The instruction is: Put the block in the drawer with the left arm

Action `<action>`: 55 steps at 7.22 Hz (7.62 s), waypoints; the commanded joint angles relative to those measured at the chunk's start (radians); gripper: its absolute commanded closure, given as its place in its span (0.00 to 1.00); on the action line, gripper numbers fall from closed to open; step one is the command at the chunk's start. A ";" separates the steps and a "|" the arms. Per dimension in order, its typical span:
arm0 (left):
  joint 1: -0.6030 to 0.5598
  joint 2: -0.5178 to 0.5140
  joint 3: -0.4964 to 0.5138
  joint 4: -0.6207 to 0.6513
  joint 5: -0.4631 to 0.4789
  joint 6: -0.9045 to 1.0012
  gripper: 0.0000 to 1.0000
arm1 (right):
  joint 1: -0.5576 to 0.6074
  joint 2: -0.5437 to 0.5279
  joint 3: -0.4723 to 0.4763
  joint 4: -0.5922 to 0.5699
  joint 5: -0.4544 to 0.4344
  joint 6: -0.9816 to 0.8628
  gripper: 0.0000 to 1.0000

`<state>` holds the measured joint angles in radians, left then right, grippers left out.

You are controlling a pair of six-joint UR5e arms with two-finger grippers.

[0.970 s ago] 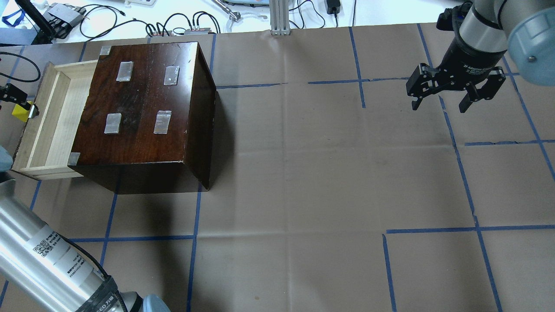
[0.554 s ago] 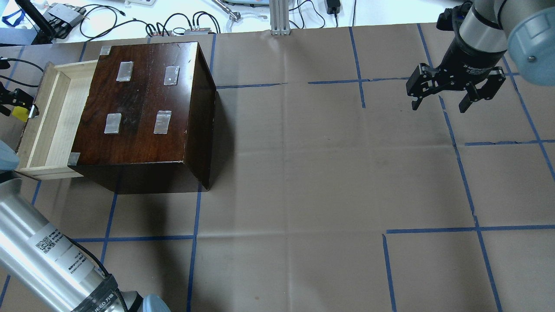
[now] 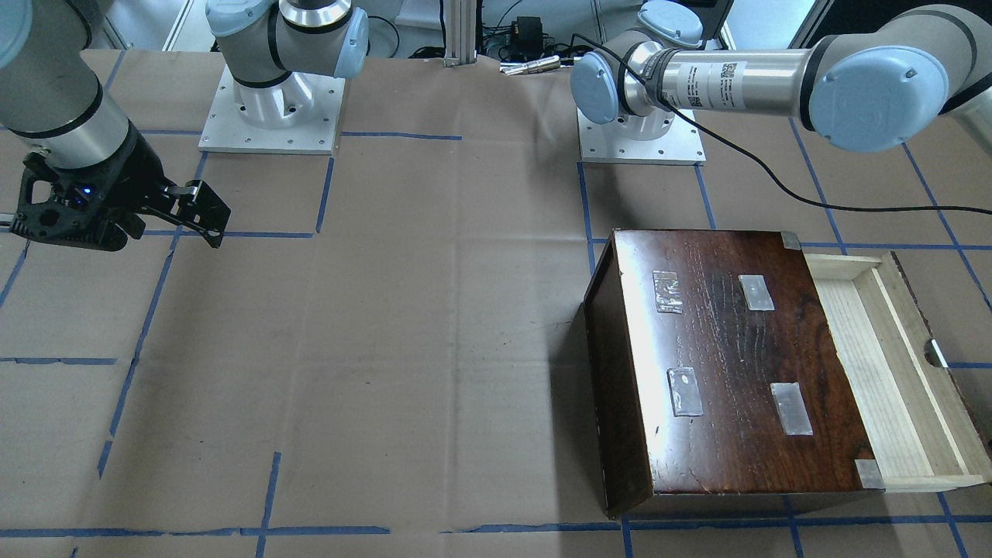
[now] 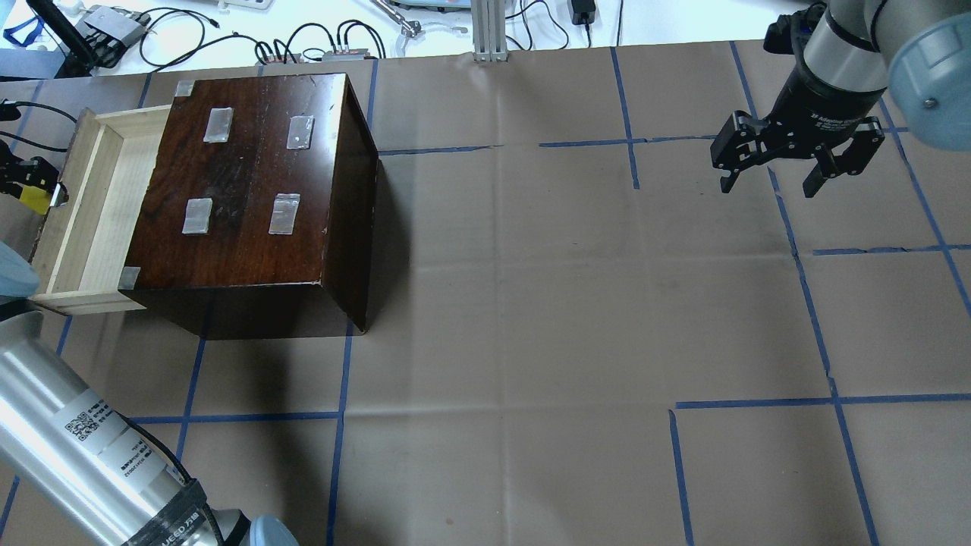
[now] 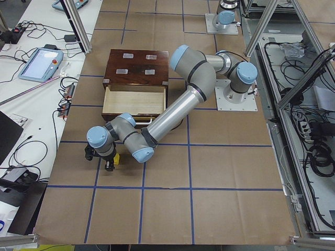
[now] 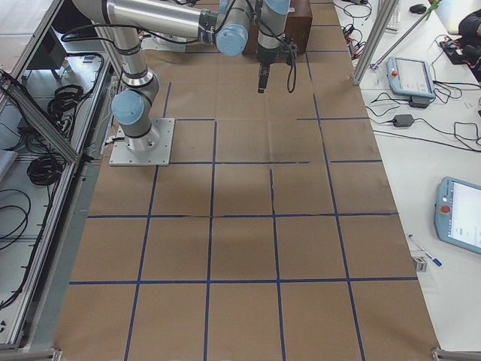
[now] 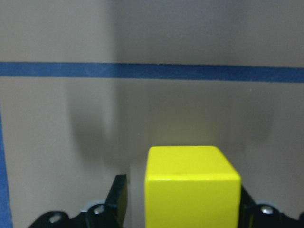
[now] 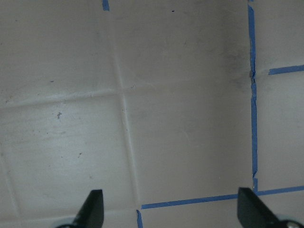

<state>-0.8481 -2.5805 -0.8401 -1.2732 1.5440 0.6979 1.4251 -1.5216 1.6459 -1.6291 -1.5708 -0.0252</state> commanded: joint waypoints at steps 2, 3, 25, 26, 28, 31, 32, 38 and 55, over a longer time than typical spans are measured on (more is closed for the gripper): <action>-0.006 0.017 0.030 -0.023 -0.022 0.009 1.00 | 0.000 0.000 0.000 0.000 0.000 0.001 0.00; -0.008 0.073 0.030 -0.087 -0.022 0.008 1.00 | 0.000 0.000 0.000 0.000 0.000 -0.001 0.00; -0.210 0.605 -0.671 -0.063 -0.025 -0.167 0.10 | 0.000 0.000 0.000 0.000 0.000 0.001 0.00; -0.210 0.617 -0.668 -0.067 -0.024 -0.167 0.08 | 0.000 0.000 0.000 0.000 0.000 -0.001 0.00; -0.210 0.687 -0.659 -0.089 -0.018 -0.163 0.02 | 0.000 0.001 0.000 0.000 0.000 -0.001 0.00; -0.226 0.816 -0.681 -0.210 -0.015 -0.167 0.01 | 0.000 0.000 0.000 0.000 0.000 -0.001 0.00; -0.276 0.851 -0.709 -0.224 -0.016 -0.207 0.01 | 0.000 0.000 0.000 0.000 0.000 0.001 0.00; -0.730 1.025 -0.910 -0.152 -0.013 -0.669 0.01 | 0.000 0.001 -0.002 0.000 0.000 -0.001 0.00; -0.738 1.007 -0.892 -0.124 0.030 -0.597 0.01 | 0.000 0.000 -0.001 0.000 0.000 -0.001 0.00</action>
<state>-1.5859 -1.5756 -1.7321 -1.3975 1.5727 0.1013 1.4251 -1.5211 1.6457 -1.6291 -1.5708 -0.0261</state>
